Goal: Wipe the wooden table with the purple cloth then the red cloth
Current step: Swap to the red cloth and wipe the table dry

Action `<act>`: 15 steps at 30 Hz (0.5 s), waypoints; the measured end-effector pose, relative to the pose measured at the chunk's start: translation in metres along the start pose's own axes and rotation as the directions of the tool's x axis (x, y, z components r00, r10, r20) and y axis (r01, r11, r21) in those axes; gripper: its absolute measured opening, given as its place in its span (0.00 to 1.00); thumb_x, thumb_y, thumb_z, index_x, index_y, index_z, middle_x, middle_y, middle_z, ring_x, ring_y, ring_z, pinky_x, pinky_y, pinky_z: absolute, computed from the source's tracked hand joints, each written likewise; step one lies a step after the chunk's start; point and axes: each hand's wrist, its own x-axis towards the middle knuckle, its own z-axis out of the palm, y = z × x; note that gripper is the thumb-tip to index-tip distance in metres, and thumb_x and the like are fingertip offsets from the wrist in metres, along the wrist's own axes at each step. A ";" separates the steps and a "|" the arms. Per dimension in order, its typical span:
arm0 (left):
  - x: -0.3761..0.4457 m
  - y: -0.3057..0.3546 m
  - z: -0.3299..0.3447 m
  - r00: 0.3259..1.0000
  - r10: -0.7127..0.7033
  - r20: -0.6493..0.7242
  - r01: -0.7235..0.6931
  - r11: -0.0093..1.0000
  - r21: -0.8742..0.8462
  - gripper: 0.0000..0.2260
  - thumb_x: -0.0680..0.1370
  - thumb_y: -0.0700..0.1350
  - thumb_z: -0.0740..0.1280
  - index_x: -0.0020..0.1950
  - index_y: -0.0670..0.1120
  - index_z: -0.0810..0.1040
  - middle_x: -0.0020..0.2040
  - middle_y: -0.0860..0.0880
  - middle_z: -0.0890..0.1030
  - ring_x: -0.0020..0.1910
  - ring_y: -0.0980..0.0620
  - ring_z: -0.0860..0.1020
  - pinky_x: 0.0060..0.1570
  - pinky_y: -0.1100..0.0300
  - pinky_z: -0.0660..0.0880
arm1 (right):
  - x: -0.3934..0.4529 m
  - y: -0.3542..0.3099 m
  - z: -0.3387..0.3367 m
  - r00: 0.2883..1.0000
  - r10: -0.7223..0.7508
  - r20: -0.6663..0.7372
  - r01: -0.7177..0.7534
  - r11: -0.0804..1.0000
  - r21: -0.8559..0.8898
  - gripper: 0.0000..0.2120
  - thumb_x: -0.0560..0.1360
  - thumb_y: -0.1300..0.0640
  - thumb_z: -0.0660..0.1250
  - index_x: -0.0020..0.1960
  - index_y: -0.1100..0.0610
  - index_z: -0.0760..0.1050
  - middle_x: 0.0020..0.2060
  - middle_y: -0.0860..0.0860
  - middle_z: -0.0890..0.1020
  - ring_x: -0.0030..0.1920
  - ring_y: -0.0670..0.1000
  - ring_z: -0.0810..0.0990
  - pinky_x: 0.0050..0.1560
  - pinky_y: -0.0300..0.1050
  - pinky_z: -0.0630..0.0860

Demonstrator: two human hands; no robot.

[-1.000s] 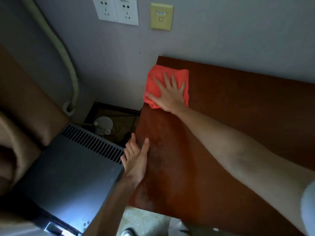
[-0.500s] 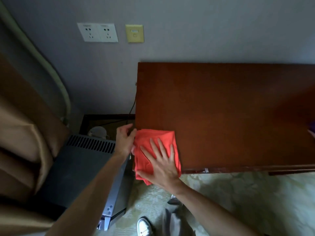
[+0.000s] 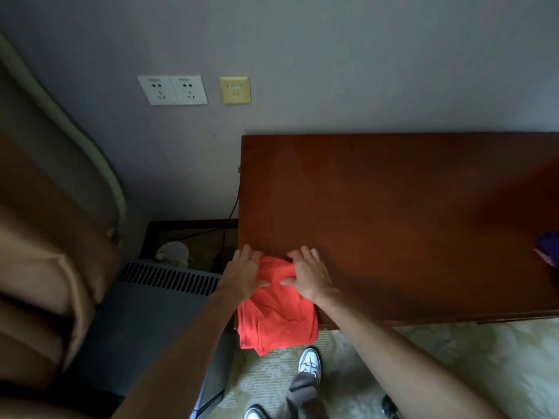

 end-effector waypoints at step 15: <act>-0.063 0.006 -0.108 0.825 0.408 -0.391 -0.433 0.901 0.027 0.13 0.71 0.41 0.75 0.52 0.47 0.76 0.50 0.49 0.80 0.41 0.52 0.79 0.40 0.60 0.77 | -0.049 -0.013 -0.096 0.920 -0.302 -0.249 0.355 0.912 0.204 0.13 0.76 0.52 0.77 0.51 0.49 0.73 0.54 0.46 0.85 0.50 0.53 0.84 0.49 0.53 0.80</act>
